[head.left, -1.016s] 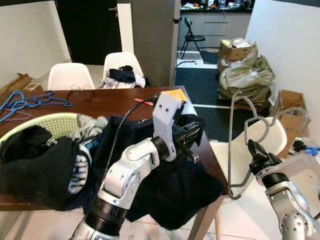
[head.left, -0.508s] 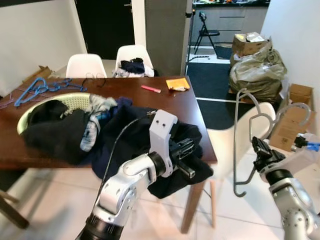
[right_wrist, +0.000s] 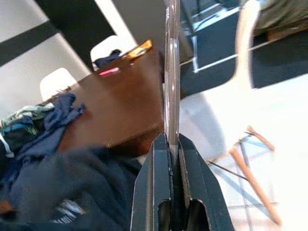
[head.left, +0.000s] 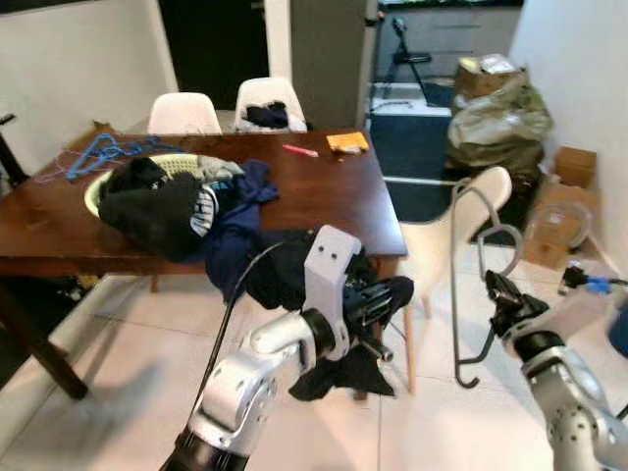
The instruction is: Hang hanger
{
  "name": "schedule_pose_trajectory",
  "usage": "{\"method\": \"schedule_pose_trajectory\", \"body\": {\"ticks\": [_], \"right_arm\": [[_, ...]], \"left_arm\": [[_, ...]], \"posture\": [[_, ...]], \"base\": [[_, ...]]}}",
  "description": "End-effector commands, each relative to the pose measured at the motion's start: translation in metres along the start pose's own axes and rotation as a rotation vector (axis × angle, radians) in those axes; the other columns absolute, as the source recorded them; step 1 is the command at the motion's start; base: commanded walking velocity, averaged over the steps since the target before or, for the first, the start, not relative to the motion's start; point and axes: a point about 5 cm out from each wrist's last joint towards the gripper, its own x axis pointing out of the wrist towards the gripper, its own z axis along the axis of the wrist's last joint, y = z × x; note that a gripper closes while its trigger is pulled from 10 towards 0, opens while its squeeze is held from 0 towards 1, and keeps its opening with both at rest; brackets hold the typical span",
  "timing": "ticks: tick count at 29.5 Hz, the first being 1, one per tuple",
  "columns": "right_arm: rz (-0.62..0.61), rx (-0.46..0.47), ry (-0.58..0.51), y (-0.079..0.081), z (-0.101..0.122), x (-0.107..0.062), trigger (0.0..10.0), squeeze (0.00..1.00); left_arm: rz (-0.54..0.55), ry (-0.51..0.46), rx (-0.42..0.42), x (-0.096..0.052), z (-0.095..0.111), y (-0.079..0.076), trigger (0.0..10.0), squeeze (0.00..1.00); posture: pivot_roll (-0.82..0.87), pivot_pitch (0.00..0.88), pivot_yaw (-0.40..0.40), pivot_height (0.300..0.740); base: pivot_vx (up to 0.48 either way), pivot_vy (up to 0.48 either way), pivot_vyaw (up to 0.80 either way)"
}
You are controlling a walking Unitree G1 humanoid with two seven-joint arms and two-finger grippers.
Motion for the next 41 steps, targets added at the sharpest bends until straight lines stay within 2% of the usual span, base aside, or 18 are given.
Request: {"method": "schedule_pose_trajectory", "body": {"ticks": [1, 6, 9, 10, 12, 13, 15, 16, 17, 18, 20, 23, 24, 26, 30, 33, 36, 41], "right_arm": [[-0.001, 0.000, 0.032, 0.003, -0.007, 0.002, 10.0, 0.00], [-0.020, -0.054, 0.068, 0.001, -0.010, 0.005, 10.0, 0.00], [-0.034, -0.077, 0.089, 0.000, -0.012, 0.005, 10.0, 0.00], [-0.034, -0.077, 0.089, 0.000, -0.012, 0.005, 10.0, 0.00], [-0.039, -0.080, 0.090, -0.001, -0.012, 0.005, 10.0, 0.00], [-0.039, -0.080, 0.090, -0.001, -0.012, 0.005, 10.0, 0.00], [-0.056, -0.090, 0.092, -0.003, -0.011, 0.006, 10.0, 0.00], [-0.056, -0.090, 0.092, -0.003, -0.011, 0.006, 10.0, 0.00], [-0.073, -0.105, 0.093, -0.006, -0.010, 0.008, 10.0, 0.00], [-0.073, -0.105, 0.093, -0.006, -0.010, 0.008, 10.0, 0.00], [-0.108, -0.132, 0.110, -0.010, -0.010, 0.015, 10.0, 0.00], [-0.124, -0.153, 0.128, -0.012, -0.011, 0.018, 10.0, 0.00], [-0.124, -0.156, 0.137, -0.012, -0.012, 0.018, 10.0, 0.00], [-0.121, -0.153, 0.148, -0.012, -0.013, 0.018, 10.0, 0.00], [-0.122, -0.102, 0.156, -0.016, -0.019, 0.018, 10.0, 0.00], [-0.131, -0.073, 0.163, -0.020, -0.023, 0.018, 10.0, 0.00], [-0.129, -0.085, 0.173, -0.021, -0.027, 0.022, 10.0, 0.00], [-0.113, -0.143, 0.196, -0.019, -0.031, 0.037, 10.0, 0.00]], "left_arm": [[0.022, 0.015, 0.002, -0.004, -0.004, 0.006, 10.0, 0.00], [0.101, 0.068, 0.029, -0.016, -0.015, 0.021, 10.0, 0.00], [0.244, 0.116, 0.083, -0.040, -0.022, 0.052, 10.0, 0.00], [0.244, 0.116, 0.083, -0.040, -0.022, 0.052, 10.0, 0.00], [0.297, 0.139, 0.112, -0.054, -0.024, 0.065, 10.0, 0.00], [0.297, 0.139, 0.112, -0.054, -0.024, 0.065, 10.0, 0.00], [0.347, 0.180, 0.170, -0.071, -0.025, 0.078, 10.0, 0.00], [0.347, 0.180, 0.170, -0.071, -0.025, 0.078, 10.0, 0.00], [0.408, 0.221, 0.216, -0.086, -0.027, 0.091, 10.0, 0.00], [0.408, 0.221, 0.216, -0.086, -0.027, 0.091, 10.0, 0.00], [0.549, 0.217, 0.234, -0.108, -0.020, 0.115, 10.0, 0.00], [0.667, 0.242, 0.288, -0.125, -0.017, 0.135, 10.0, 0.00], [0.697, 0.201, 0.228, -0.128, -0.016, 0.140, 10.0, 0.00], [0.721, 0.127, 0.131, -0.131, -0.015, 0.144, 10.0, 0.00], [0.714, 0.077, 0.057, -0.131, -0.018, 0.146, 10.0, 0.00], [0.700, 0.066, 0.044, -0.129, -0.022, 0.146, 10.0, 0.00], [0.704, 0.061, 0.039, -0.127, -0.026, 0.148, 10.0, 0.00], [0.705, 0.026, -0.022, -0.119, -0.034, 0.158, 10.0, 0.00]], "posture": [[-0.04, 0.000, -0.013, 0.740], [-0.04, 0.000, -0.014, 0.740], [-0.04, 0.000, -0.015, 0.740], [-0.04, 0.000, -0.015, 0.740], [-0.04, 0.000, -0.016, 0.740], [-0.04, 0.000, -0.016, 0.740], [-0.04, 0.000, -0.018, 0.740], [-0.04, 0.000, -0.018, 0.740], [-0.04, 0.000, -0.022, 0.740], [-0.04, 0.000, -0.022, 0.740], [-0.03, 0.000, -0.025, 0.740], [-0.04, 0.000, -0.030, 0.740], [-0.04, 0.000, -0.030, 0.740], [-0.04, 0.000, -0.031, 0.740], [-0.04, 0.000, -0.037, 0.740], [-0.03, 0.000, -0.041, 0.740], [-0.03, 0.000, -0.046, 0.740], [-0.01, 0.000, -0.062, 0.740]], "base": [[-0.371, 0.000, 0.00], [0.000, 0.000, -0.32], [0.000, 0.000, -0.80], [0.000, 0.000, -0.80], [0.000, 0.000, -0.80], [0.000, 0.000, -0.80], [0.000, 0.000, -0.80], [0.000, 0.000, -0.80], [0.000, 0.000, -0.80], [0.000, 0.000, -0.80], [0.000, 0.000, -0.80], [0.000, 0.000, -0.80], [0.000, 0.000, -0.80], [0.000, 0.000, -0.80], [0.000, 0.000, -0.80], [0.000, 0.000, -0.80], [0.000, 0.000, -0.80], [0.000, 0.000, -0.80]]}}
